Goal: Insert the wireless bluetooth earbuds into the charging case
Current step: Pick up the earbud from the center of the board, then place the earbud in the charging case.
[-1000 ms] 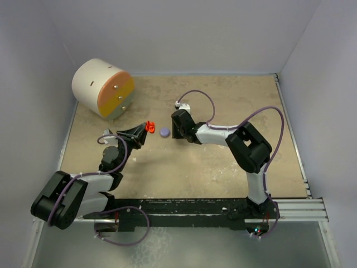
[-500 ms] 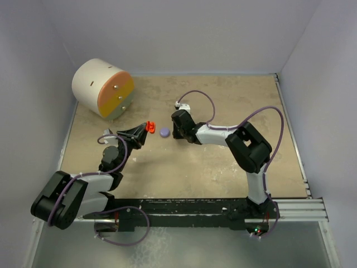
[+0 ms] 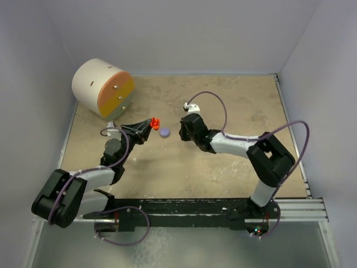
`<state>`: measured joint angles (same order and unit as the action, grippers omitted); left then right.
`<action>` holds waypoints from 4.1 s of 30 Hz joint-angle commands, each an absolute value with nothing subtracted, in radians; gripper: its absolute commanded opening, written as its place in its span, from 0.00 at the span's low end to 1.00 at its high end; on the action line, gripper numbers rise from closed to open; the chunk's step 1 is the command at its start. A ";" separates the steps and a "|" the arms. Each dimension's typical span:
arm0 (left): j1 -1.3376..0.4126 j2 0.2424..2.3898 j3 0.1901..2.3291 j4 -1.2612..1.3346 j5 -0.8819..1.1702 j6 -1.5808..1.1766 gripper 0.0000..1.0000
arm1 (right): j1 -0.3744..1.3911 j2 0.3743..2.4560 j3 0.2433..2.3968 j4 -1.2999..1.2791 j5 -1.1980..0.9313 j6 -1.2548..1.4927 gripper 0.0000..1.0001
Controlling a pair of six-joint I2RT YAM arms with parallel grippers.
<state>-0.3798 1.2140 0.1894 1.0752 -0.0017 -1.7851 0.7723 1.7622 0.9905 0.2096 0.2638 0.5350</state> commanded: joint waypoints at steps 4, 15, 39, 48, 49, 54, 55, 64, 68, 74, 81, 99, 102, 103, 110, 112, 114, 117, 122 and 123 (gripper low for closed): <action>-0.372 1.353 0.316 1.150 0.087 -1.741 0.00 | 0.773 1.516 0.861 0.551 0.301 0.413 0.00; -0.376 1.498 0.380 1.286 0.115 -1.792 0.00 | 0.772 1.316 0.681 0.909 0.227 0.238 0.00; -0.419 1.477 0.402 1.284 0.101 -1.845 0.00 | 0.807 1.485 0.657 1.438 0.000 0.074 0.00; -0.430 1.477 0.406 1.271 0.107 -1.844 0.00 | 0.812 1.529 0.630 1.585 -0.014 0.021 0.00; -0.430 1.476 0.406 1.272 0.107 -1.845 0.00 | 0.812 1.540 0.632 1.599 -0.013 0.018 0.00; -0.430 1.476 0.412 1.265 0.103 -1.847 0.00 | 0.812 1.586 0.640 1.655 -0.014 -0.009 0.00; -0.430 1.476 0.412 1.265 0.103 -1.848 0.00 | 0.811 1.596 0.643 1.664 -0.014 -0.013 0.00; -0.430 1.483 0.424 1.264 0.107 -1.854 0.00 | 0.811 1.659 0.655 1.729 -0.031 -0.025 0.00; -0.430 1.488 0.419 1.275 0.107 -1.863 0.00 | 0.811 1.686 0.660 1.759 -0.040 -0.026 0.00; -0.430 1.497 0.419 1.296 0.110 -1.877 0.00 | 0.812 1.704 0.673 1.776 -0.047 -0.027 0.00; -0.430 1.509 0.406 1.310 0.108 -1.879 0.00 | 0.812 1.699 0.683 1.782 -0.061 -0.026 0.00; -0.432 1.534 0.377 1.386 0.119 -1.932 0.00 | 0.811 1.726 0.704 1.810 -0.077 -0.039 0.00; -0.436 1.559 0.367 1.435 0.117 -1.961 0.00 | 0.811 1.730 0.707 1.820 -0.078 -0.039 0.00; -0.437 1.572 0.364 1.455 0.118 -1.972 0.00 | 0.811 1.730 0.708 1.822 -0.078 -0.040 0.00; -0.457 1.706 0.345 1.671 0.092 -2.071 0.00 | 0.812 1.733 0.713 1.825 -0.085 -0.039 0.00; -0.466 1.737 0.343 1.715 0.080 -2.088 0.00 | 0.811 1.732 0.711 1.828 -0.087 -0.039 0.00; -0.474 1.750 0.337 1.721 0.071 -2.097 0.00 | 0.811 1.729 0.710 1.829 -0.087 -0.042 0.00; -0.478 1.744 0.325 1.721 0.049 -2.098 0.00 | 0.811 1.729 0.706 1.827 -0.086 -0.044 0.00; -0.478 1.725 0.308 1.721 0.022 -2.107 0.00 | 0.811 1.741 0.694 1.844 -0.082 -0.045 0.00; -0.479 1.723 0.305 1.721 0.015 -2.112 0.00 | 0.811 1.745 0.694 1.845 -0.079 -0.046 0.00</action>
